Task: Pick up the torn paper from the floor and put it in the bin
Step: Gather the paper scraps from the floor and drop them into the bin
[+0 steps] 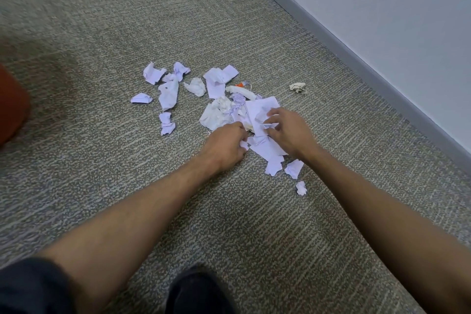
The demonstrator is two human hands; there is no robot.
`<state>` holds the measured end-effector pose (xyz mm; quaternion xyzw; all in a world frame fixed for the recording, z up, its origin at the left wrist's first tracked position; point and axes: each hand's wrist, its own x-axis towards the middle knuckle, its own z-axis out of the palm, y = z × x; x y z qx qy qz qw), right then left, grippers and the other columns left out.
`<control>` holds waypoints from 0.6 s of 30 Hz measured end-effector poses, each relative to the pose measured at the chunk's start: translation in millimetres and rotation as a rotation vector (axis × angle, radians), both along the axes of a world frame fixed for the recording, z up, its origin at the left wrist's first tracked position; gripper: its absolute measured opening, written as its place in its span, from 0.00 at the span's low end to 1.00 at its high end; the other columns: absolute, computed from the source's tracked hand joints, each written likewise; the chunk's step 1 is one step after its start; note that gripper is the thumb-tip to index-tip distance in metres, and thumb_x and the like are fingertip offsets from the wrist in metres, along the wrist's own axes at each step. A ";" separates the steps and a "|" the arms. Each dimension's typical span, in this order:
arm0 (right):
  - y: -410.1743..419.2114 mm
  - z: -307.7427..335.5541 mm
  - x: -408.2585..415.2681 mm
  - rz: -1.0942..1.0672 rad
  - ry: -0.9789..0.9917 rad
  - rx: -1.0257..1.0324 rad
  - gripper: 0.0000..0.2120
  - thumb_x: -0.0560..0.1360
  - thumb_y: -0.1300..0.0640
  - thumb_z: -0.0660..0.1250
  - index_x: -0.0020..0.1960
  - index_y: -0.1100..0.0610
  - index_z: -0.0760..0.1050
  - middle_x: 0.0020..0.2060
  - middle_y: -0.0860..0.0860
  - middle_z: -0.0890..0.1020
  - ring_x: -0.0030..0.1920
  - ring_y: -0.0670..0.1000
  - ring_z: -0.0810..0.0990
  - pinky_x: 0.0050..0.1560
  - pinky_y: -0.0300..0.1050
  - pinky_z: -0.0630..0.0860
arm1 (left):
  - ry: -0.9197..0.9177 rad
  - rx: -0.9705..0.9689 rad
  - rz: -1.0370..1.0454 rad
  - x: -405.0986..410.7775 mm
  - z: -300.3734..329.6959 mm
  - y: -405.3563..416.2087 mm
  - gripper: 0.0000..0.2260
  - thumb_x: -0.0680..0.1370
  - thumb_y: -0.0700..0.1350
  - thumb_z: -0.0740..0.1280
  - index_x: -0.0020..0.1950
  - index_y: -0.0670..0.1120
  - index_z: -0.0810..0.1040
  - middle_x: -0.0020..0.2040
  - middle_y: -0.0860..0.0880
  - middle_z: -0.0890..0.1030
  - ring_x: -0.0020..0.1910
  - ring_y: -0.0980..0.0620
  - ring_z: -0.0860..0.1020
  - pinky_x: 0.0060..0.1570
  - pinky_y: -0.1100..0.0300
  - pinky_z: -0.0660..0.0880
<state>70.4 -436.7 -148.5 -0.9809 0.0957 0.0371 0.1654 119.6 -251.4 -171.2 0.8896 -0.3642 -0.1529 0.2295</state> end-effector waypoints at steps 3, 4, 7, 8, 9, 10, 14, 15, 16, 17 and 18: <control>1.4 -1.0 3.8 -0.016 -0.021 0.006 0.13 0.76 0.56 0.70 0.58 0.60 0.80 0.63 0.53 0.79 0.50 0.56 0.82 0.55 0.52 0.75 | 0.046 -0.031 0.078 0.8 -2.5 2.8 0.10 0.72 0.42 0.70 0.54 0.47 0.81 0.53 0.49 0.80 0.51 0.47 0.77 0.46 0.56 0.72; 2.4 -0.8 4.3 -0.022 -0.022 0.030 0.13 0.75 0.57 0.70 0.59 0.60 0.80 0.64 0.53 0.78 0.48 0.56 0.82 0.55 0.53 0.75 | 0.064 -0.038 0.093 1.2 -2.6 4.8 0.10 0.72 0.41 0.71 0.52 0.48 0.81 0.51 0.49 0.80 0.50 0.47 0.77 0.45 0.56 0.73; 3.8 -0.1 6.1 0.007 -0.025 0.040 0.15 0.75 0.56 0.71 0.60 0.60 0.80 0.68 0.53 0.75 0.43 0.54 0.83 0.55 0.53 0.75 | 0.102 -0.050 0.110 2.1 -2.0 11.1 0.08 0.71 0.40 0.71 0.49 0.48 0.81 0.48 0.49 0.81 0.47 0.47 0.77 0.47 0.53 0.76; 4.2 0.9 7.7 0.021 -0.024 0.034 0.14 0.75 0.56 0.71 0.59 0.60 0.80 0.69 0.52 0.74 0.43 0.53 0.83 0.54 0.53 0.76 | 0.102 -0.054 0.109 2.2 -1.5 13.0 0.08 0.70 0.40 0.71 0.49 0.48 0.82 0.47 0.48 0.81 0.46 0.47 0.78 0.47 0.53 0.76; 4.6 1.2 9.9 0.043 -0.018 0.022 0.13 0.76 0.56 0.71 0.58 0.59 0.81 0.70 0.51 0.73 0.43 0.52 0.83 0.54 0.52 0.76 | 0.098 -0.058 0.108 2.1 -1.5 14.9 0.08 0.70 0.40 0.71 0.49 0.47 0.82 0.47 0.48 0.81 0.46 0.47 0.78 0.46 0.54 0.76; 5.9 1.6 12.0 0.071 -0.007 0.009 0.11 0.76 0.56 0.70 0.57 0.58 0.83 0.69 0.51 0.74 0.43 0.52 0.83 0.53 0.51 0.76 | 0.097 -0.062 0.111 1.5 -1.4 17.1 0.08 0.71 0.40 0.71 0.49 0.47 0.82 0.47 0.48 0.82 0.46 0.48 0.78 0.46 0.55 0.75; 10.7 -3.5 18.4 0.117 -0.015 0.000 0.10 0.77 0.57 0.69 0.54 0.60 0.84 0.58 0.54 0.80 0.42 0.51 0.78 0.49 0.47 0.75 | 0.099 -0.084 0.161 2.2 -1.4 28.5 0.08 0.72 0.40 0.72 0.51 0.45 0.82 0.47 0.48 0.81 0.45 0.50 0.76 0.44 0.59 0.70; 11.8 -5.3 18.9 0.103 -0.029 0.016 0.10 0.76 0.57 0.70 0.53 0.60 0.84 0.55 0.55 0.81 0.41 0.51 0.77 0.48 0.48 0.75 | 0.103 -0.093 0.178 2.8 -0.6 32.4 0.08 0.72 0.40 0.73 0.51 0.46 0.82 0.47 0.48 0.81 0.44 0.51 0.75 0.43 0.60 0.69; 13.4 -6.2 18.8 0.087 -0.045 0.041 0.09 0.76 0.57 0.71 0.52 0.61 0.84 0.53 0.55 0.81 0.40 0.50 0.76 0.47 0.48 0.75 | 0.109 -0.106 0.196 3.3 1.3 36.6 0.09 0.72 0.41 0.73 0.51 0.46 0.82 0.47 0.49 0.81 0.44 0.52 0.74 0.43 0.61 0.68; 15.5 -6.4 18.6 0.066 -0.060 0.077 0.09 0.75 0.57 0.71 0.51 0.61 0.84 0.52 0.55 0.81 0.39 0.50 0.75 0.46 0.48 0.74 | 0.114 -0.124 0.215 4.2 3.5 40.6 0.09 0.72 0.41 0.74 0.52 0.46 0.82 0.46 0.49 0.80 0.44 0.52 0.75 0.43 0.61 0.68; 18.9 -4.5 18.2 0.045 -0.074 0.130 0.08 0.75 0.57 0.72 0.50 0.61 0.84 0.51 0.54 0.82 0.38 0.50 0.76 0.44 0.46 0.73 | 0.116 -0.151 0.236 5.3 6.8 44.7 0.10 0.72 0.42 0.74 0.52 0.46 0.81 0.44 0.50 0.79 0.44 0.52 0.75 0.43 0.61 0.69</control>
